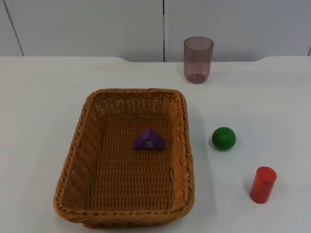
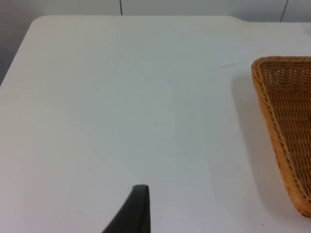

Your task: Pick up the basket with the left hand and place the triangular block into the basket with the right hand.

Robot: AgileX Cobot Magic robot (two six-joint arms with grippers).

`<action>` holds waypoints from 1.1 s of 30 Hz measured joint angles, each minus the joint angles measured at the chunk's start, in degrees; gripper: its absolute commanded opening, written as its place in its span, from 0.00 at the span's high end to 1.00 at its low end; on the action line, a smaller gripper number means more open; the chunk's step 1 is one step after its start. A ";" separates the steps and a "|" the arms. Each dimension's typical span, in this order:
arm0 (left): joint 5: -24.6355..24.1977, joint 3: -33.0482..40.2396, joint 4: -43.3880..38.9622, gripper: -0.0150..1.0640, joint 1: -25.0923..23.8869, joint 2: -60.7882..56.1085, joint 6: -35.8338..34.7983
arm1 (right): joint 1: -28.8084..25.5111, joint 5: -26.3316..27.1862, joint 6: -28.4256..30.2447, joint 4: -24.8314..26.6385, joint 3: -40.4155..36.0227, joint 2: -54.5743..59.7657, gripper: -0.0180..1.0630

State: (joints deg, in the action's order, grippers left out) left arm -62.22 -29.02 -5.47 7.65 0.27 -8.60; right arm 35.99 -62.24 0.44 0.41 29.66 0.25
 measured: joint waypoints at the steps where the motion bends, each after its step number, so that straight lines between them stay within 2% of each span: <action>1: 0.00 0.00 0.00 0.01 0.00 0.00 0.00 | 0.00 0.00 0.00 0.00 0.00 0.00 0.43; 15: 0.00 0.35 3.51 0.01 0.00 0.00 6.34 | 0.00 0.00 0.00 0.00 0.00 0.00 0.43; 24: 0.00 0.35 3.98 0.01 0.00 0.00 7.16 | 0.00 0.00 0.00 0.00 0.00 0.00 0.43; 27: 0.00 0.35 4.21 0.01 0.00 0.00 7.27 | 0.00 0.00 0.00 0.00 0.00 0.00 0.40; 29: 0.00 0.35 4.21 0.01 0.00 0.00 7.27 | 0.00 0.00 0.00 -0.41 0.00 0.00 0.29; 31: 0.00 0.35 4.21 0.01 0.00 0.00 7.27 | 0.00 0.00 0.00 -0.41 0.00 0.00 0.06; 32: 0.00 0.35 4.33 0.01 0.00 0.00 7.27 | 0.00 0.00 0.00 -0.41 0.00 0.00 0.06; 33: 0.00 0.35 4.43 0.01 0.00 0.00 7.27 | 0.00 0.00 0.00 -0.41 0.00 0.00 0.01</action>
State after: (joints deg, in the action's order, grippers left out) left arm -62.22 -28.67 -1.04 7.65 0.27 -1.33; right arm 35.99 -62.24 0.44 0.00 29.66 0.25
